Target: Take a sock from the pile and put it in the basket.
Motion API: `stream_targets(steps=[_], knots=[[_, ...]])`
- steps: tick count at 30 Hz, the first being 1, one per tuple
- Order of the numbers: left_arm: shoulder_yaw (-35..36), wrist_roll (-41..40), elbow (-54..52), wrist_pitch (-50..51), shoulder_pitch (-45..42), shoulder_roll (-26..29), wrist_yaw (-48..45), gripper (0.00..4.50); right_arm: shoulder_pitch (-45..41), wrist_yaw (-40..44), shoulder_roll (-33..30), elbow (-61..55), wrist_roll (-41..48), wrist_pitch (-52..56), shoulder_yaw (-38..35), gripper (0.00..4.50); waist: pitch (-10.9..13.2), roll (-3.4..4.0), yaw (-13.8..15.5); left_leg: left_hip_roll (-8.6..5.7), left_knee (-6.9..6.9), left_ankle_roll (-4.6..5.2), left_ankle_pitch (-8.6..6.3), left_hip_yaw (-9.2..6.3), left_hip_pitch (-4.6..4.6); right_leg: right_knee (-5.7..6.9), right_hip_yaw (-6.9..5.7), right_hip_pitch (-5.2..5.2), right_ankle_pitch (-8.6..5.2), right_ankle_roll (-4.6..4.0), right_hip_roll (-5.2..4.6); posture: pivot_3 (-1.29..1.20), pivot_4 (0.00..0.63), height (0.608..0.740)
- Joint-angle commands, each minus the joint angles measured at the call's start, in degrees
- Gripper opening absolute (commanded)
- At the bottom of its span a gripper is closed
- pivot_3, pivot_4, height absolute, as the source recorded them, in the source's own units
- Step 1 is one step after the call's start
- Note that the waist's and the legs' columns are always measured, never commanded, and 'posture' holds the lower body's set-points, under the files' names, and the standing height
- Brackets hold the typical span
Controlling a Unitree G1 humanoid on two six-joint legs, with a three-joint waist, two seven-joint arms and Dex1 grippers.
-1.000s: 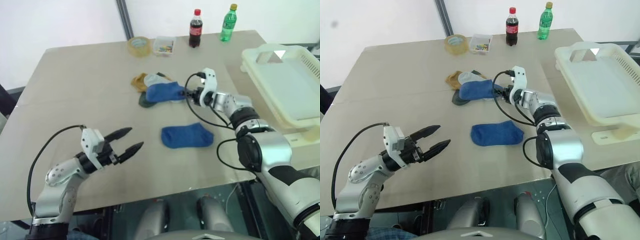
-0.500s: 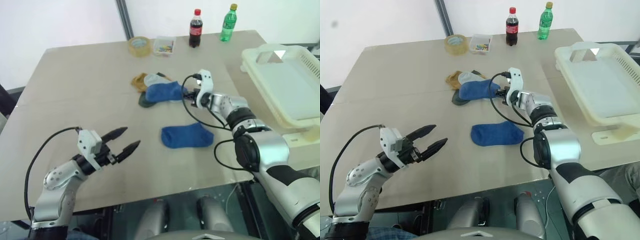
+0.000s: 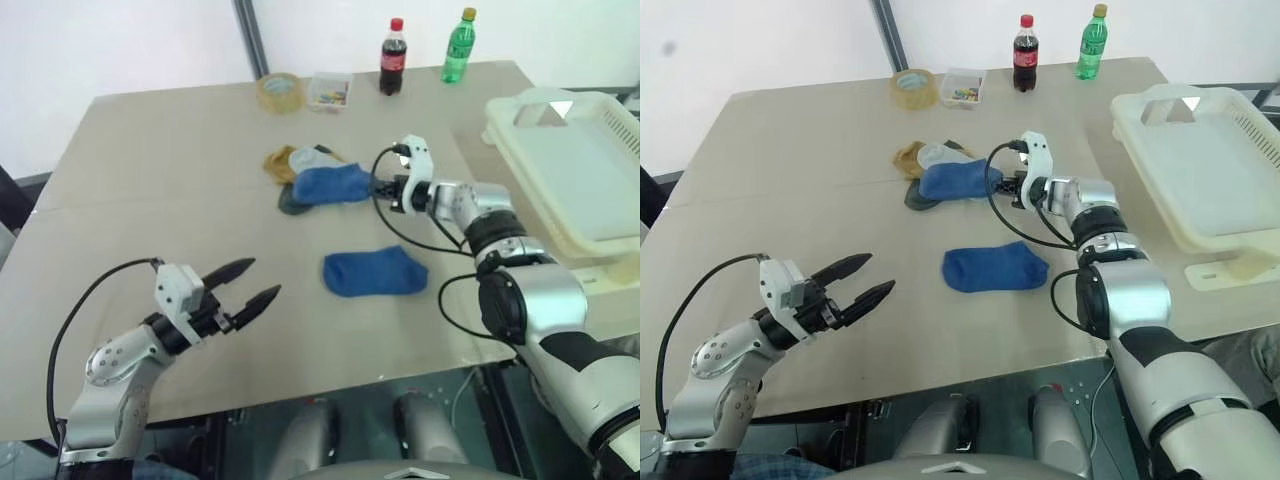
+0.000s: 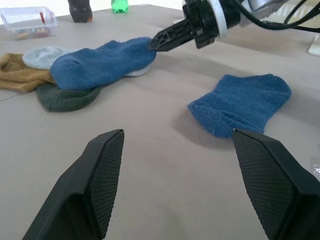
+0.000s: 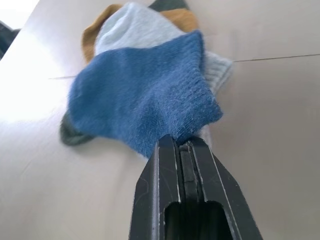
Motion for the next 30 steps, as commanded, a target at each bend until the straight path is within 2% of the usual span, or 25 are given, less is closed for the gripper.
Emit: stream_targets(steps=[1, 3, 6, 13, 16, 18, 24, 30], knots=[[0.7, -0.2, -1.2, -1.0, -0.8, 0.2, -0.5, 3.69, 8.9, 3.2, -3.4, -23.6, 5.1, 19.5, 4.7, 0.02, 0.0, 0.00, 0.3, 0.01, 0.00, 0.00, 0.00, -0.03, -0.02, -0.01, -0.03, 0.00, 0.00, 0.00, -0.01, 0.00, 0.150, 0.740], [0.1, -0.2, -0.4, -0.9, -1.8, 0.2, -0.9, 3.69, 14.6, 4.2, -7.3, -33.4, 6.7, 26.2, 7.4, 0.02, 0.0, 0.01, 0.8, 0.00, 0.01, 0.01, -0.01, -0.09, -0.07, -0.02, -0.12, -0.01, 0.00, 0.00, -0.11, 0.00, 0.150, 0.740], [-0.9, 0.1, 0.7, -0.8, -3.2, 0.2, -1.8, 3.69, 20.2, 5.5, -13.4, -40.2, 7.6, 30.2, 9.5, 0.02, 0.0, 0.03, 1.5, -0.04, 0.04, 0.07, -0.04, -0.07, -0.06, -0.02, -0.12, 0.01, 0.00, 0.00, -0.10, 0.00, 0.150, 0.740], [-3.0, 0.7, 4.6, -0.4, -7.4, 0.7, -4.5, 3.69, 22.6, 3.8, -20.7, -41.9, 7.7, 29.6, 6.4, 0.02, 0.0, 0.01, 1.5, -0.01, 0.04, 0.20, -0.12, -0.03, 0.07, -0.01, -0.09, 0.11, 0.00, 0.00, 0.00, 0.00, 0.150, 0.740], [-5.2, 2.3, 7.6, 2.3, -11.2, 0.3, -2.7, 3.69, 22.5, 2.8, -20.9, -42.0, 8.2, 29.5, 5.1, 0.02, 0.0, 0.01, 1.6, -0.03, 0.04, 0.20, -0.11, -0.04, 0.07, -0.01, -0.10, 0.11, 0.00, 0.00, 0.02, 0.00, 0.150, 0.740], [-8.3, 5.9, 10.5, 5.8, -15.5, -1.1, 1.6, 3.69, 23.2, 2.1, -20.1, -43.3, 8.8, 30.1, 5.0, 0.02, 0.0, 0.01, 1.6, -0.04, 0.04, 0.20, -0.11, -0.04, 0.07, 0.00, -0.10, 0.12, 0.00, 0.01, 0.04, 0.00, 0.150, 0.740], [-15.0, 10.6, 20.7, 28.3, -32.9, -10.1, 17.5, 3.69, 24.4, 0.3, -16.1, -46.2, 9.9, 30.3, 5.7, 0.02, -0.1, -0.07, 1.8, -0.12, 0.19, 0.13, -0.06, -0.09, 0.02, 0.04, -0.15, 0.16, 0.01, 0.03, 0.06, 0.00, 0.150, 0.740], [-13.2, 6.7, 30.4, 42.3, -45.9, -17.3, 19.3, 3.69, 22.9, -2.5, -12.0, -45.8, 9.0, 27.9, 7.3, 0.02, -0.1, -0.08, 1.6, -0.16, 0.44, 0.04, -0.01, -0.12, 0.00, 0.15, -0.16, 0.19, 0.01, 0.04, 0.06, 0.00, 0.150, 0.740]])
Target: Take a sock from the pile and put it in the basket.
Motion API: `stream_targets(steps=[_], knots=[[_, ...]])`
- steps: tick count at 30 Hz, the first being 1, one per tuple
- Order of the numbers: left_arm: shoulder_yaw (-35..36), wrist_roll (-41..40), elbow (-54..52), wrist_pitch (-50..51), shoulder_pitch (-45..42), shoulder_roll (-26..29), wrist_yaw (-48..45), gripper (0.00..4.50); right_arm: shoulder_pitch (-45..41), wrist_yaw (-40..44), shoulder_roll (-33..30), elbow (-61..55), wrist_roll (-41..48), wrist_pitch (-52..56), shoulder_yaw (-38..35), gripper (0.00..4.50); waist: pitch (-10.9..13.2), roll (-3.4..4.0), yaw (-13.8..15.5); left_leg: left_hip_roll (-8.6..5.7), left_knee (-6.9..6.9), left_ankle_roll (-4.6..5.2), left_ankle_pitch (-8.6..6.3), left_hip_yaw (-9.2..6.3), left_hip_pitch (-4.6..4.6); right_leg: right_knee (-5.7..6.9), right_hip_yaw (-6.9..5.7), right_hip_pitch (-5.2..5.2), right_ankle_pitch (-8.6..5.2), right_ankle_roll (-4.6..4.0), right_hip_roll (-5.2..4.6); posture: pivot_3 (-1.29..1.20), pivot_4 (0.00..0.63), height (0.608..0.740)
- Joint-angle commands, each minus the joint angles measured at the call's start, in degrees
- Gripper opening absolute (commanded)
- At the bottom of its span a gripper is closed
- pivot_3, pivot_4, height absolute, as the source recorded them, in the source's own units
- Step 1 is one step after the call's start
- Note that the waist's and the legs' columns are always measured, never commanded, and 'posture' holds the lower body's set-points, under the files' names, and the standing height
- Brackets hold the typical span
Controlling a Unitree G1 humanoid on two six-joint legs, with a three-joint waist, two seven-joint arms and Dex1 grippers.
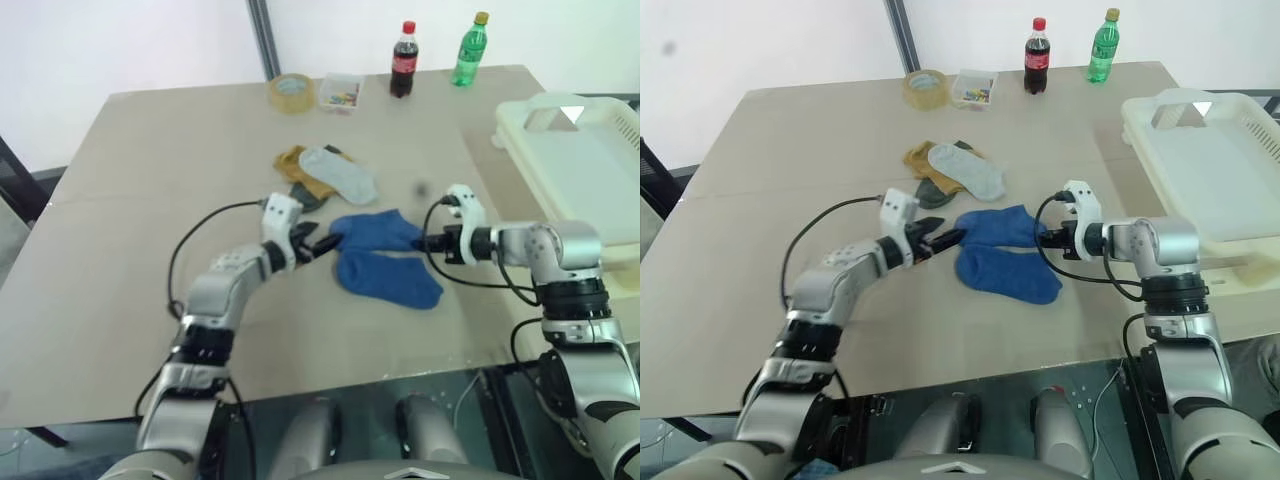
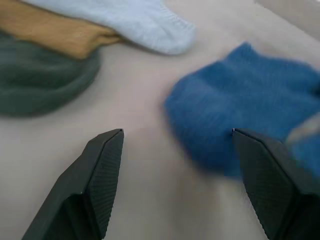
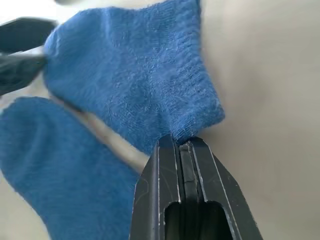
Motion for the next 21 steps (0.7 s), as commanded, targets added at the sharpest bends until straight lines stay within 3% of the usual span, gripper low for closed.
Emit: stream_targets(steps=[1, 5, 11, 14, 19, 20, 21], knots=[[1.0, -1.7, 6.0, 10.3, -4.9, -1.3, 1.7, 3.69, -2.0, -1.6, 1.5, -0.8, -0.2, -1.9, 0.2, 0.02, 0.0, 0.00, 0.0, 0.00, 0.02, 0.00, 0.00, -0.02, 0.00, 0.01, -0.01, 0.00, 0.00, 0.00, 0.01, 0.00, 0.150, 0.740], [2.3, -1.9, 9.0, 18.1, -8.4, -0.4, 2.5, 3.69, -2.6, -3.2, 2.7, -0.1, -0.4, -3.2, -0.8, 0.02, 0.0, 0.01, -0.1, 0.00, 0.09, -0.01, 0.01, -0.02, 0.01, 0.08, -0.01, 0.01, 0.00, 0.00, 0.02, 0.00, 0.150, 0.740], [-1.8, 1.5, 8.3, 17.7, -7.1, 3.9, 1.1, 3.69, -2.3, -4.4, 3.3, -0.2, -0.2, -3.9, -1.1, 0.02, -0.1, 0.04, -0.4, 0.01, 0.11, -0.03, 0.01, 0.00, 0.06, 0.11, 0.06, 0.00, 0.00, 0.00, 0.02, 0.00, 0.150, 0.740], [-2.9, 1.5, 5.9, 16.2, -5.3, 5.1, -0.2, 2.87, -1.9, -4.5, 3.3, -0.2, -0.1, -4.3, -1.1, 0.00, -0.1, 0.06, -0.5, 0.04, 0.11, -0.03, 0.01, 0.03, 0.11, 0.18, 0.11, 0.00, 0.00, 0.00, 0.03, 0.00, 0.150, 0.740], [-2.7, 1.4, 3.5, 14.9, -3.0, 4.7, -0.5, 0.34, -1.6, -4.8, 3.5, -0.4, 0.1, -4.4, -0.8, 0.00, -0.1, 0.05, -0.1, 0.03, 0.11, -0.03, 0.01, 0.05, 0.12, 0.19, 0.13, 0.00, 0.00, 0.00, 0.01, 0.00, 0.150, 0.740], [-1.9, 1.1, 3.3, 14.9, -2.9, 4.3, 0.0, 0.02, -1.6, -4.8, 3.4, -0.4, 0.1, -4.4, -0.8, 0.00, -0.1, 0.05, 0.0, 0.01, 0.12, -0.02, 0.00, 0.05, 0.11, 0.18, 0.13, 0.00, 0.00, 0.00, 0.00, 0.00, 0.150, 0.740], [-1.3, 0.8, 3.1, 15.0, -2.9, 4.1, 0.3, 0.02, -1.7, -4.7, 3.4, -0.3, 0.1, -4.4, -0.8, 0.00, -0.1, 0.04, 0.1, 0.00, 0.13, -0.02, 0.00, 0.04, 0.08, 0.17, 0.11, 0.00, 0.00, 0.00, -0.02, 0.00, 0.150, 0.740]])
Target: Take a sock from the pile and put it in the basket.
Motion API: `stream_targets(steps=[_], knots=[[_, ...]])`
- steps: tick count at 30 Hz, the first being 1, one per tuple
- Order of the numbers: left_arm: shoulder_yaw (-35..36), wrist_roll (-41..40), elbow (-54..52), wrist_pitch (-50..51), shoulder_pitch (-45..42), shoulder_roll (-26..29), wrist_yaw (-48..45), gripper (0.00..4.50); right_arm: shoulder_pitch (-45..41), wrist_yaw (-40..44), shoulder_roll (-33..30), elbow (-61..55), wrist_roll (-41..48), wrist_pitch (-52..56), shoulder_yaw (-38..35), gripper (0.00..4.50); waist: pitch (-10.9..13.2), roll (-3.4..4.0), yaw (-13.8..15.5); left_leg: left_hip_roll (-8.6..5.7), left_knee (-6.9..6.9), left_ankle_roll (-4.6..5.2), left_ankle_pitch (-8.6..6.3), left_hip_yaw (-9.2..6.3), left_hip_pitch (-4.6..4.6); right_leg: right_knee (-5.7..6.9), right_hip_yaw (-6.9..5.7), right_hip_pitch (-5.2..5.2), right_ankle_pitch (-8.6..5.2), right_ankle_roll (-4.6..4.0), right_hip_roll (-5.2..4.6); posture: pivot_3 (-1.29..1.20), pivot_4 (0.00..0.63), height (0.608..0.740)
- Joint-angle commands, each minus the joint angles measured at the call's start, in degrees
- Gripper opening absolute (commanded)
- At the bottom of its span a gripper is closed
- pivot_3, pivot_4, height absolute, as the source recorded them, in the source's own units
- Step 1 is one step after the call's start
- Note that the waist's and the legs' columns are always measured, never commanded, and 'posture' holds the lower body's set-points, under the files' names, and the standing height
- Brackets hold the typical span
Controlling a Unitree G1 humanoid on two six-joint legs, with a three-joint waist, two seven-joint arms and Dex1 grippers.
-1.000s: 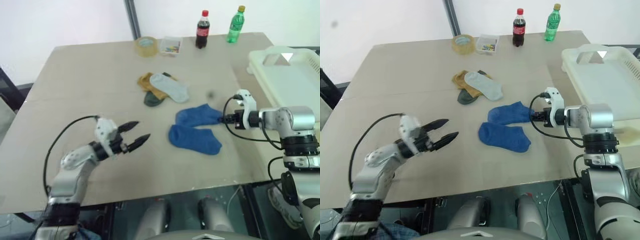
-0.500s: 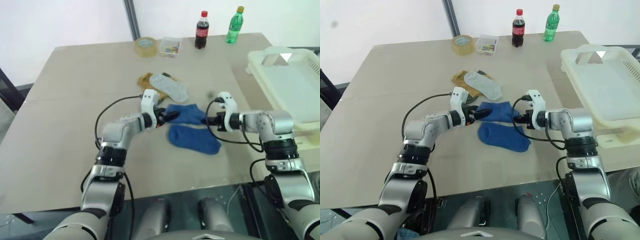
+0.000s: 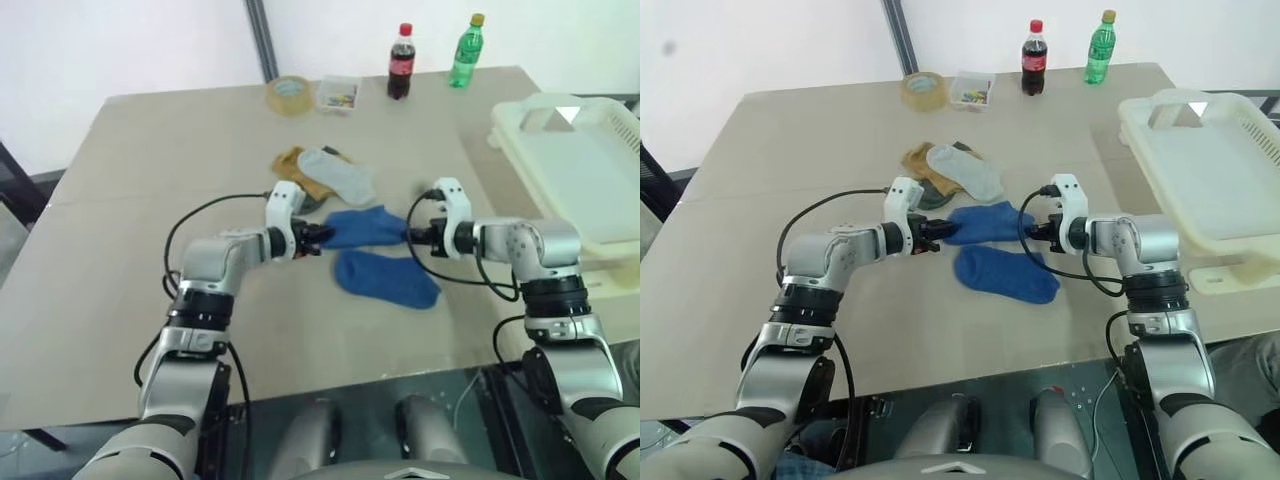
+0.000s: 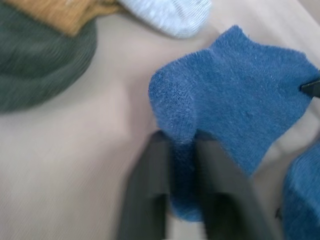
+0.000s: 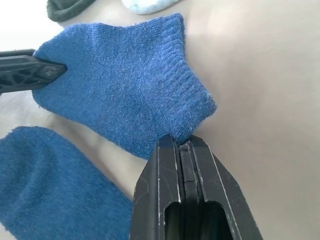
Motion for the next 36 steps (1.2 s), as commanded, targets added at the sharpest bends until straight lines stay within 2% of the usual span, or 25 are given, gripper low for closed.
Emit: stream_targets(steps=[1, 4, 7, 10, 12, 14, 17, 22, 25, 29, 32, 36], knots=[[-0.6, 0.6, 0.7, 1.8, 2.1, -0.8, 1.0, 0.02, -0.4, 0.1, -0.1, -1.0, 0.7, -0.7, -1.1, 0.00, 0.0, -0.01, 0.1, -0.02, 0.01, 0.00, 0.00, -0.02, -0.01, -0.01, -0.02, 0.00, 0.00, 0.00, -0.01, 0.00, 0.150, 0.740], [-0.3, -0.2, -1.7, 1.6, 3.6, -0.9, 0.5, 0.02, -0.2, -0.1, -0.3, -1.9, 0.9, -0.5, -1.2, 0.00, 0.0, -0.01, 0.1, -0.03, 0.01, 0.00, 0.00, -0.03, -0.02, -0.01, -0.02, 0.00, 0.00, 0.00, -0.02, 0.00, 0.150, 0.740], [3.1, -4.2, -7.8, 3.9, 4.9, -1.8, 0.3, 0.02, 0.4, -1.5, -0.7, -6.3, 2.0, 2.0, -3.5, 0.00, 0.0, -0.01, 0.0, -0.02, 0.01, 0.00, 0.00, -0.03, -0.06, -0.02, -0.02, -0.02, 0.00, 0.00, -0.03, 0.00, 0.150, 0.740], [6.5, -8.5, -15.2, 8.1, 6.2, -1.7, 0.6, 0.02, 1.4, -3.0, -1.7, -14.0, 4.6, 8.2, -7.6, 0.00, 0.0, -0.02, 0.1, -0.02, 0.01, 0.01, 0.00, -0.07, -0.16, -0.04, -0.05, -0.08, 0.00, 0.00, -0.04, 0.00, 0.150, 0.740], [9.6, -12.2, -20.9, 11.9, 7.3, -1.7, 1.9, 0.02, 2.8, -4.1, -2.4, -23.1, 6.9, 16.8, -12.7, 0.00, 0.0, -0.02, 0.1, 0.00, 0.09, 0.00, 0.00, -0.17, -0.44, -0.04, -0.11, -0.31, 0.00, 0.00, -0.05, 0.00, 0.150, 0.740], [11.0, -14.4, -26.4, 14.7, 9.2, -1.6, 3.4, 0.02, 6.9, -5.0, -4.9, -31.9, 11.6, 21.8, -16.4, 0.00, 0.0, -0.04, 0.3, 0.00, 0.39, 0.00, 0.00, -0.36, -1.03, 0.10, -0.31, -0.75, 0.00, 0.00, -0.08, 0.00, 0.150, 0.740], [11.7, -16.0, -32.0, 16.1, 10.9, -1.4, 5.2, 0.02, 13.1, -8.2, -8.3, -39.6, 20.7, 22.7, -19.9, 0.00, 0.0, -0.05, 0.5, -0.04, 0.36, 0.00, 0.00, -0.35, -1.08, 0.06, -0.33, -0.78, 0.00, 0.00, -0.29, 0.00, 0.150, 0.740], [13.9, -18.8, -34.0, 14.4, 8.0, -3.9, 8.0, 0.02, 19.6, -20.5, -9.9, -47.1, 39.1, 22.7, -24.7, 0.00, 0.0, -0.07, 0.5, -0.07, 0.38, 0.01, 0.00, -0.21, -0.91, 0.18, -0.23, -0.71, 0.00, 0.00, -0.30, 0.00, 0.150, 0.740], [12.8, -20.0, -34.3, 15.5, 7.0, -3.6, 8.4, 0.02, 20.1, -28.4, -9.9, -46.5, 47.2, 22.7, -26.0, 0.00, 0.0, -0.07, 0.5, -0.06, 0.39, 0.04, -0.02, -0.22, -0.74, 0.23, -0.25, -0.54, 0.00, 0.00, -0.06, 0.00, 0.150, 0.740], [7.8, -22.9, -37.6, 22.8, 9.4, -1.1, 7.7, 0.02, 24.6, -37.5, -10.1, -45.5, 53.8, 22.7, -28.1, 0.00, 0.0, -0.08, 0.6, -0.07, 0.39, 0.04, -0.01, -0.21, -0.73, 0.18, -0.25, -0.47, 0.00, 0.00, -0.04, 0.00, 0.150, 0.740], [3.9, -23.6, -40.8, 25.3, 11.7, 1.5, 7.3, 0.02, 28.3, -44.8, -11.3, -44.2, 60.4, 18.8, -26.1, 0.00, 0.0, -0.08, 0.5, -0.07, 0.39, 0.06, -0.01, -0.20, -0.77, 0.11, -0.23, -0.48, -0.01, 0.00, -0.04, 0.00, 0.150, 0.740], [2.4, -22.5, -40.8, 24.8, 13.3, 2.0, 8.8, 0.02, 32.2, -52.4, -14.6, -43.1, 67.7, 12.1, -21.2, 0.00, 0.0, -0.08, 0.6, -0.06, 0.41, 0.06, -0.01, -0.20, -0.73, 0.11, -0.25, -0.42, -0.01, 0.00, -0.03, 0.00, 0.150, 0.740]])
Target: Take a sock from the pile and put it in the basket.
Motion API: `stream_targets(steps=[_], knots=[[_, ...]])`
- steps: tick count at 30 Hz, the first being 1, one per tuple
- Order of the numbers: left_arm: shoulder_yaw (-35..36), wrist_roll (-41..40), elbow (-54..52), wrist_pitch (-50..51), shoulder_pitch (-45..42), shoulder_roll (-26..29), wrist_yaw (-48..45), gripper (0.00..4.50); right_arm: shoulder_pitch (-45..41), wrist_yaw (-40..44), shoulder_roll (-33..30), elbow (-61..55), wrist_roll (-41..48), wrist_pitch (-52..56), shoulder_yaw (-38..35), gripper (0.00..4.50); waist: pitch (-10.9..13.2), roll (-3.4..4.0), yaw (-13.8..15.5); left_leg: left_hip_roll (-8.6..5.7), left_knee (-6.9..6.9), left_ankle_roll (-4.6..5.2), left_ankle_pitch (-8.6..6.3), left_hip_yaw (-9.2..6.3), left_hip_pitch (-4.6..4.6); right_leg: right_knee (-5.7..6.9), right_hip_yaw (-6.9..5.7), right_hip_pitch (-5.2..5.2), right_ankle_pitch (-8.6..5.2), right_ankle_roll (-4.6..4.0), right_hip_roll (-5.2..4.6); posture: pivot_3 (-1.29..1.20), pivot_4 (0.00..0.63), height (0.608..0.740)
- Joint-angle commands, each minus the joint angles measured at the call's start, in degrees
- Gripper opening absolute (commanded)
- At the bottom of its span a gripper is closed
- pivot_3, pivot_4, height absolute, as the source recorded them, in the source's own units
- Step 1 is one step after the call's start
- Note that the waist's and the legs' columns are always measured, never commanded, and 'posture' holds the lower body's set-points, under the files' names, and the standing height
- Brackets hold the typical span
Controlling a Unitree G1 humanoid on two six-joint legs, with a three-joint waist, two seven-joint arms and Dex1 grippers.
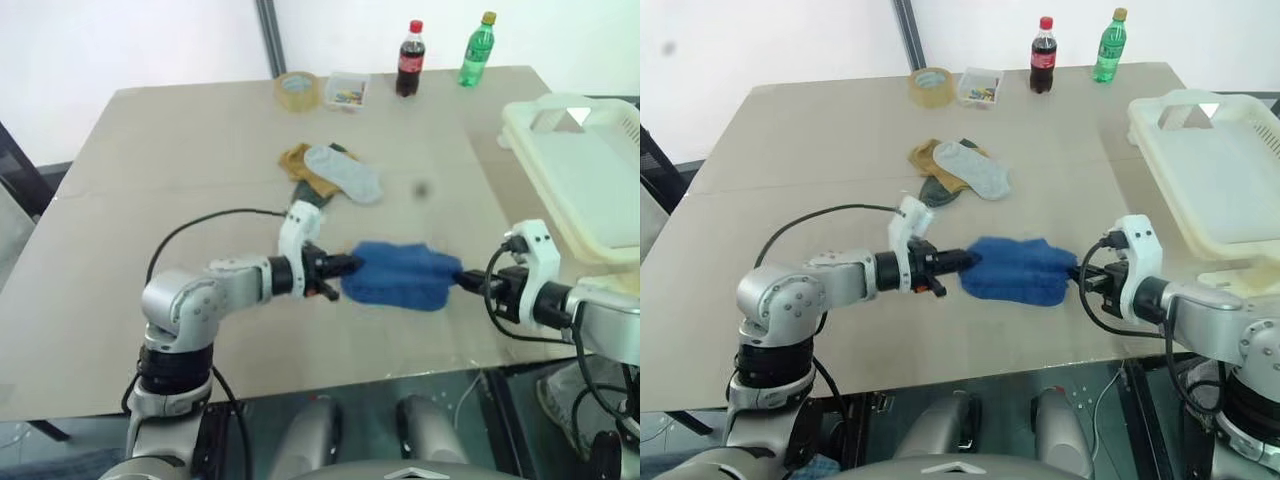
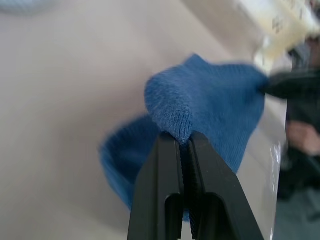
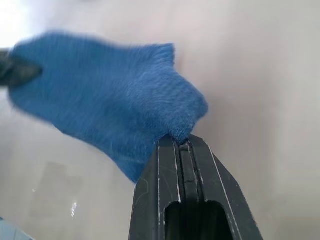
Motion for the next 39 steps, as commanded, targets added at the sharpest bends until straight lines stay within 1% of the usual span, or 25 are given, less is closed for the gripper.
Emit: stream_targets(steps=[1, 5, 8, 10, 15, 22, 28, 31, 39], knots=[[-0.1, -0.1, -2.1, -0.6, 0.5, 0.2, 0.7, 0.02, 1.8, -6.5, -3.8, 0.1, 8.0, -7.0, 3.5, 0.00, 0.0, 0.00, 0.0, 0.01, 0.00, 0.00, 0.00, 0.00, 0.03, 0.00, 0.00, 0.03, 0.00, 0.00, 0.01, 0.00, 0.150, 0.740], [-1.0, 1.0, -1.9, -2.6, 2.0, -0.9, 1.7, 0.02, 3.4, -11.3, -9.6, 0.6, 15.1, -14.2, 7.9, 0.00, 0.0, -0.03, 0.0, 0.03, -0.01, 0.06, -0.03, 0.06, 0.27, -0.06, 0.03, 0.32, -0.01, 0.01, 0.05, 0.00, 0.150, 0.740], [-1.2, 1.4, -1.0, -3.8, 3.0, -1.8, 2.1, 0.02, 4.1, -13.5, -13.6, 0.7, 18.9, -18.9, 11.2, 0.00, 0.0, -0.06, 0.1, 0.07, -0.07, 0.26, -0.15, 0.06, 0.58, -0.23, 0.00, 0.69, -0.02, 0.02, 0.08, 0.00, 0.150, 0.740], [-1.8, 2.1, -0.1, -4.2, 3.6, -1.6, 2.0, 0.02, 4.2, -14.2, -15.8, 0.8, 20.4, -21.1, 13.0, 0.00, 0.0, -0.06, 0.1, 0.10, -0.07, 0.29, -0.17, 0.04, 0.65, -0.30, -0.03, 0.79, -0.02, 0.03, 0.09, 0.00, 0.150, 0.740], [-3.6, 3.7, 1.3, -6.3, 4.4, -2.4, 1.9, 0.02, 4.2, -14.9, -18.9, 0.7, 22.1, -25.4, 16.9, 0.00, 0.1, -0.08, 0.3, 0.11, -0.06, 0.32, -0.19, 0.04, 0.67, -0.35, -0.04, 0.84, -0.01, 0.03, 0.10, 0.00, 0.150, 0.740], [-4.6, 6.1, 3.0, -10.5, 4.6, -3.3, 2.0, 0.02, 3.2, -14.6, -21.1, 0.6, 21.2, -29.1, 21.5, 0.00, 0.1, -0.09, 1.0, 0.12, -0.06, 0.32, -0.19, 0.04, 0.66, -0.38, -0.06, 0.85, -0.02, 0.03, 0.10, 0.00, 0.150, 0.740], [-4.7, 6.9, 2.7, -12.2, 4.8, -4.4, 2.4, 0.02, 2.7, -14.0, -22.7, 0.8, 21.1, -30.9, 22.9, 0.00, 0.1, -0.11, 1.1, 0.12, -0.07, 0.32, -0.19, 0.04, 0.65, -0.42, -0.05, 0.85, -0.01, 0.03, 0.09, 0.00, 0.150, 0.740], [-3.6, 6.2, 2.9, -12.3, 4.3, -5.5, 2.9, 0.02, 2.7, -13.7, -23.4, 0.8, 21.2, -31.5, 23.4, 0.00, 0.1, -0.11, 1.1, 0.13, -0.07, 0.33, -0.20, 0.04, 0.65, -0.42, -0.05, 0.85, -0.01, 0.03, 0.09, 0.00, 0.150, 0.740], [-4.0, 6.4, 2.4, -11.9, 4.5, -5.4, 3.0, 0.02, 2.3, -12.9, -23.4, 0.9, 20.3, -32.5, 24.9, 0.00, 0.1, -0.13, 1.1, 0.13, -0.06, 0.35, -0.21, 0.04, 0.65, -0.43, -0.06, 0.86, -0.01, 0.03, 0.09, 0.00, 0.150, 0.740]])
